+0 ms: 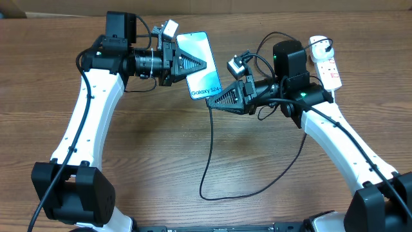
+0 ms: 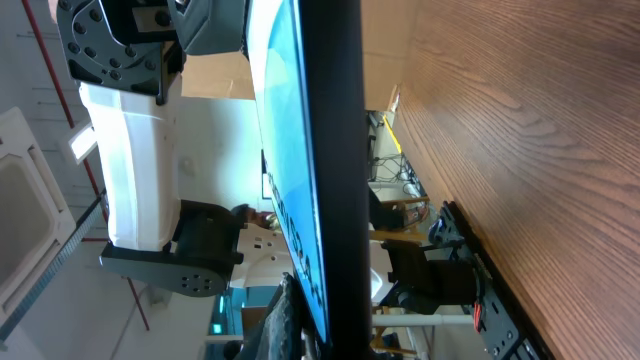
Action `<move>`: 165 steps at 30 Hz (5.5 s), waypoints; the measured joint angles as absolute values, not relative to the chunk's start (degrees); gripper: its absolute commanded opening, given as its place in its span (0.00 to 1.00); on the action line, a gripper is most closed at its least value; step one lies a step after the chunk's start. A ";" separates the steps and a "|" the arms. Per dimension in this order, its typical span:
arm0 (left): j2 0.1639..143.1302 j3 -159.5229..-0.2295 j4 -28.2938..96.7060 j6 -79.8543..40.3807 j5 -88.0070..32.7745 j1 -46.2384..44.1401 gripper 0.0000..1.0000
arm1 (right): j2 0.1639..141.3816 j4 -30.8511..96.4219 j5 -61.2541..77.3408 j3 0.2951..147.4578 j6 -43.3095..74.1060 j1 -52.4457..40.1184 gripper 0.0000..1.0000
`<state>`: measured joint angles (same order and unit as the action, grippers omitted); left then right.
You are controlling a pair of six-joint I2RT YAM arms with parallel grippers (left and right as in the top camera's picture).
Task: Plug charger to phone and switch on socket
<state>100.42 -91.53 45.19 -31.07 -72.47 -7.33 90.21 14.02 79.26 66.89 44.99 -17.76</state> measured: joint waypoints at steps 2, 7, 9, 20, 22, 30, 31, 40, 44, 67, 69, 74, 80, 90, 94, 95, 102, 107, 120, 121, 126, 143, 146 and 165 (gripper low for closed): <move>100.42 -91.53 45.21 -31.05 -72.47 -7.33 0.04 | 90.21 13.96 79.29 66.89 44.99 -17.78 0.04; 100.42 -91.53 45.21 -31.05 -72.47 -7.33 0.04 | 90.21 13.78 79.26 66.89 45.43 -17.76 0.04; 100.42 -91.53 45.19 -31.05 -72.53 -7.33 0.04 | 90.21 13.43 79.24 66.89 45.67 -17.76 0.04; 100.42 -91.53 45.19 -31.05 -72.88 -7.33 0.04 | 90.21 12.51 79.18 66.89 46.54 -17.76 0.04; 100.42 -91.53 45.19 -31.05 -72.88 -7.33 0.04 | 90.21 12.47 79.05 66.89 46.52 -17.78 0.04; 100.42 -91.53 45.19 -31.05 -72.88 -7.33 0.04 | 90.21 12.40 78.83 66.89 46.72 -17.78 0.04; 100.42 -91.53 45.21 -31.05 -72.88 -7.33 0.04 | 90.21 12.40 78.83 66.89 46.76 -17.78 0.04; 100.42 -91.53 45.21 -30.68 -72.82 -7.33 0.04 | 90.19 12.21 77.93 66.89 47.18 -17.78 0.13; 100.44 -91.42 46.37 -29.76 -74.06 -8.45 0.04 | 90.15 11.03 75.11 67.00 47.33 -17.65 0.16; 100.49 -91.29 44.71 -29.56 -69.91 -6.83 0.04 | 90.11 11.11 73.89 67.51 47.22 -17.61 0.80; 100.49 -91.29 44.66 -29.06 -68.05 -5.98 0.04 | 90.11 11.16 73.89 67.51 47.05 -17.61 0.86; 100.49 -91.26 46.04 -25.45 -62.67 -4.99 0.04 | 90.11 11.14 73.87 67.51 46.00 -17.61 0.95; 100.49 -91.20 46.78 -21.96 -59.16 -4.99 0.04 | 90.11 11.18 73.84 67.51 43.99 -17.61 0.96; 106.83 -91.13 46.30 -18.04 -58.15 -5.91 0.04 | 90.11 11.22 73.49 67.51 42.35 -17.61 0.98; 112.01 -91.09 44.38 -16.05 -58.02 -6.90 0.04 | 90.11 12.80 73.19 67.51 41.25 -17.61 0.99; 113.08 -91.09 43.79 -15.86 -58.02 -7.14 0.04 | 90.11 13.80 72.97 67.51 40.82 -17.61 0.99; 119.70 -91.05 38.87 -16.56 -58.15 -7.92 0.04 | 90.11 17.47 70.08 67.51 38.63 -17.61 1.00; 124.31 -91.02 33.21 -17.78 -59.81 -7.90 0.04 | 90.11 17.56 69.17 67.51 37.23 -17.61 1.00; 133.08 -91.02 29.32 -18.04 -60.73 -8.67 0.04 | 90.11 17.82 68.75 67.51 36.21 -17.61 1.00; 133.34 -91.00 29.06 -18.04 -60.71 -8.91 0.05 | 90.11 17.87 68.75 67.51 36.18 -17.61 1.00; 133.56 -91.00 27.75 -18.13 -60.05 -9.04 0.04 | 90.11 18.02 68.75 67.51 36.18 -17.61 1.00; 133.56 -91.00 28.62 -20.84 -53.93 -9.04 0.08 | 90.11 18.00 68.71 67.51 36.12 -17.61 1.00; 133.56 -91.00 28.29 -20.84 -53.60 -9.04 0.09 | 90.11 17.98 68.66 67.51 36.10 -17.61 1.00; 133.14 -91.44 29.17 -20.99 -51.83 -9.06 0.68 | 90.11 18.00 68.58 67.51 36.01 -17.61 1.00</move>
<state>133.14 -91.44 29.17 -20.99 -51.83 -9.06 90.11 18.00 68.58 67.51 36.01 -17.61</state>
